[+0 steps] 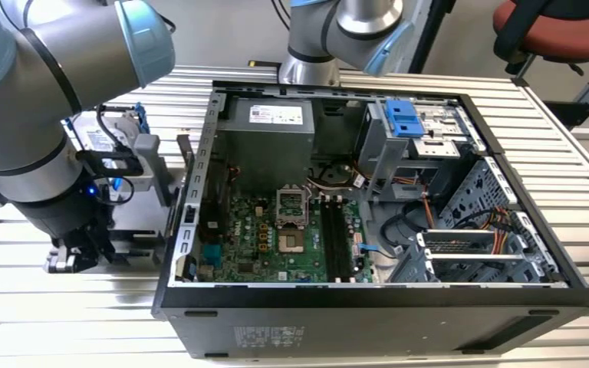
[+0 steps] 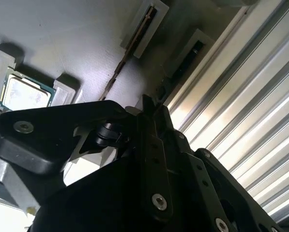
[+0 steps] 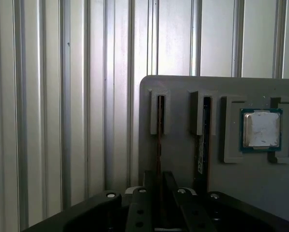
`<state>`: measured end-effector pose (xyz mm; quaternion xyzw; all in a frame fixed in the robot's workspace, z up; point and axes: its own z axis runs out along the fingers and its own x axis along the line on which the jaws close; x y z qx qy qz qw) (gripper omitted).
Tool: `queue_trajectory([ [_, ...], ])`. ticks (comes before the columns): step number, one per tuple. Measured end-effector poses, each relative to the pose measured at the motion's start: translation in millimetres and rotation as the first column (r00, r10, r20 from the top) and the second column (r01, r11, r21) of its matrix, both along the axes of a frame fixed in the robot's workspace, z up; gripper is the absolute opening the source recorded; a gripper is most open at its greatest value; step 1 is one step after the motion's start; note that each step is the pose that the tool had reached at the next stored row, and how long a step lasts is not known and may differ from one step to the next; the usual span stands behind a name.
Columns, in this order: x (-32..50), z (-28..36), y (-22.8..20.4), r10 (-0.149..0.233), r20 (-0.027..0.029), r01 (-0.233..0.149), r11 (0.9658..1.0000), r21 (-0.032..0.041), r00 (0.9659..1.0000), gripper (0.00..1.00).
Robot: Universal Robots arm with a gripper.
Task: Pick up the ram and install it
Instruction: 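Pick up the ram and move it above insertion slot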
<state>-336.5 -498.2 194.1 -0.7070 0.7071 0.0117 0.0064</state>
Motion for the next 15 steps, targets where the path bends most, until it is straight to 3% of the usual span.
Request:
queue_trajectory([
  [2, 0.0, 0.0, 0.0, 0.0, 0.0, 0.0, 1.0, -0.0001, 1.0, 1.0],
  [3, 0.0, 0.1, 0.0, 0.0, -0.0001, 0.0, 1.0, -0.0001, 1.0, 0.0],
  [15, 0.0, 0.0, 0.2, 0.0, 0.0, 0.0, 1.0, -0.0001, 1.0, 0.0],
])
